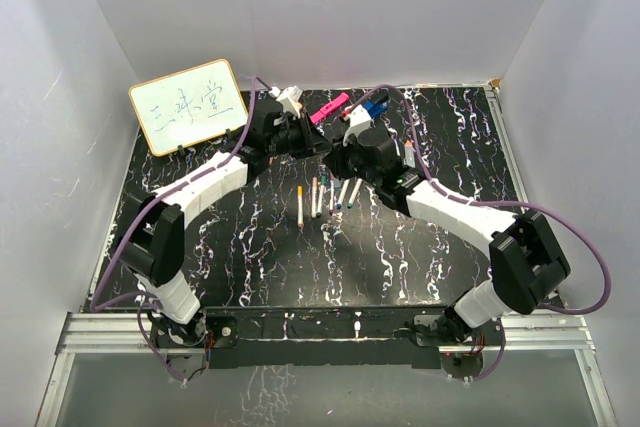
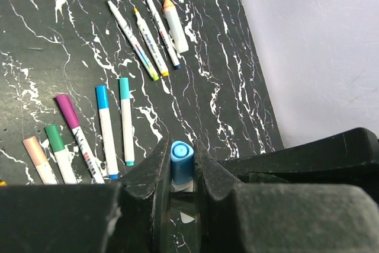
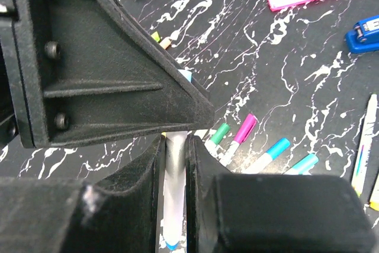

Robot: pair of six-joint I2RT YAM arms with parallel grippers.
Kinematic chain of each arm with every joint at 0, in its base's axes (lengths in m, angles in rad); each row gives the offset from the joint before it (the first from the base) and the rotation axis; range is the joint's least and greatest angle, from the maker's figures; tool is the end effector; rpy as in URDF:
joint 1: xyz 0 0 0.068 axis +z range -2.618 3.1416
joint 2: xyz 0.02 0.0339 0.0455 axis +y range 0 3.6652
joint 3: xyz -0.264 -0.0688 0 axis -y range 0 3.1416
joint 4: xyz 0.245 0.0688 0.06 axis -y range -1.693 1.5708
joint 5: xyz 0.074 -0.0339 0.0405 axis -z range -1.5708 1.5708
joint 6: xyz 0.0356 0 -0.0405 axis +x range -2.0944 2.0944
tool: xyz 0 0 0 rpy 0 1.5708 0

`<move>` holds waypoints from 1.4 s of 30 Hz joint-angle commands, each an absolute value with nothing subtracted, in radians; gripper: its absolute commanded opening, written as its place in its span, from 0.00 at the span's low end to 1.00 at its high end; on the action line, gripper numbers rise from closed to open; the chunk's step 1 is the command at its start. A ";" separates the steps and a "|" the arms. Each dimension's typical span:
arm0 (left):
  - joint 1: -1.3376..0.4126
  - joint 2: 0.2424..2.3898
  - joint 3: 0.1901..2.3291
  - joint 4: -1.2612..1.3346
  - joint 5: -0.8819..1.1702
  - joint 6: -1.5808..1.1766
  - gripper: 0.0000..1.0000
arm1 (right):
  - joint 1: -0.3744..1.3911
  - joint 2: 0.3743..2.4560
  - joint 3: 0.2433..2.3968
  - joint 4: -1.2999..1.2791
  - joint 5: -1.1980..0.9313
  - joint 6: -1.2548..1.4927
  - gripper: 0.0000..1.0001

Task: Open the pen caps

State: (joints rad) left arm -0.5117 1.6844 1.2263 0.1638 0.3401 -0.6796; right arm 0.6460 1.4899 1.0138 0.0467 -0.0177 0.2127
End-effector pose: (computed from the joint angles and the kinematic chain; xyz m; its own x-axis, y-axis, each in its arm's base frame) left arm 0.3422 -0.2058 0.2901 -0.6618 -0.3079 -0.6836 0.4166 0.6070 -0.6767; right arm 0.2740 0.2073 0.2720 -0.4547 -0.0785 -0.8872 -0.5307 0.8238 0.1991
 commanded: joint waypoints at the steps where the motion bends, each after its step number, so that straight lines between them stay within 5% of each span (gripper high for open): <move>1: -0.371 1.710 1.353 0.264 0.137 -0.600 0.00 | 0.669 1.434 0.940 -0.152 -0.076 0.212 0.00; 21: -0.261 1.787 1.479 0.210 0.030 -0.652 0.00 | 0.669 1.445 0.969 -0.208 -0.094 0.197 0.00; 42: -0.257 1.670 1.240 -0.113 0.008 -0.445 0.00 | 0.561 1.528 1.180 -0.266 0.185 0.175 0.00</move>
